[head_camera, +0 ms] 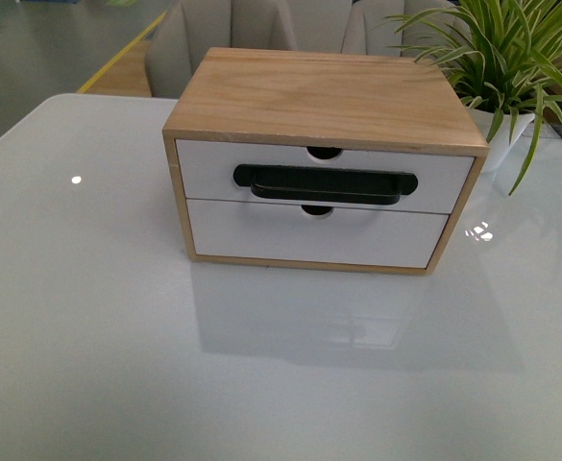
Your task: Close drawer sideways
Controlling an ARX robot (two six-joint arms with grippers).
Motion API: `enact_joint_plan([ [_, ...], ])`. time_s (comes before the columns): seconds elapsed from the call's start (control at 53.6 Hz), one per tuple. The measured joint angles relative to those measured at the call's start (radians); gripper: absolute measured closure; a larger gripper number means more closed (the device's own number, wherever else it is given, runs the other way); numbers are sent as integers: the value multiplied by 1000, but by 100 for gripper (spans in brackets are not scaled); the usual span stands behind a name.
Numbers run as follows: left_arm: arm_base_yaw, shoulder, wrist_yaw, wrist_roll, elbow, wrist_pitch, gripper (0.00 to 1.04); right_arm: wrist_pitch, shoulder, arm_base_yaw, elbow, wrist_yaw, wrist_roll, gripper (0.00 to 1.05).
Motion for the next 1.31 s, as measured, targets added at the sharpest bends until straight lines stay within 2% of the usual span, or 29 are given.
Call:
enact_joint_plan([
  [0.149, 0, -43, 0, 0, 0, -43, 103, -40, -39, 0, 0, 0, 0, 103],
  [0.261, 0, -72, 0, 0, 0, -73, 103, -200, -182, 0, 0, 0, 0, 103],
  [0.317, 0, -87, 0, 0, 0, -87, 103, -206, -200, 0, 0, 0, 0, 103],
  [0.429, 0, -223, 0, 0, 0, -248, 103, -208, -203, 0, 0, 1, 0, 103],
  [0.895, 0, -255, 0, -1, 0, -259, 102, -209, -204, 0, 0, 0, 0, 103],
  [1.082, 0, -255, 0, 0, 0, -259, 67, -209, -204, 0, 0, 0, 0, 70],
  [1.156, 0, -255, 0, 0, 0, -259, 48, -209, -204, 0, 0, 0, 0, 51],
  [1.305, 0, -255, 0, 0, 0, -259, 22, -209, -204, 0, 0, 0, 0, 25],
])
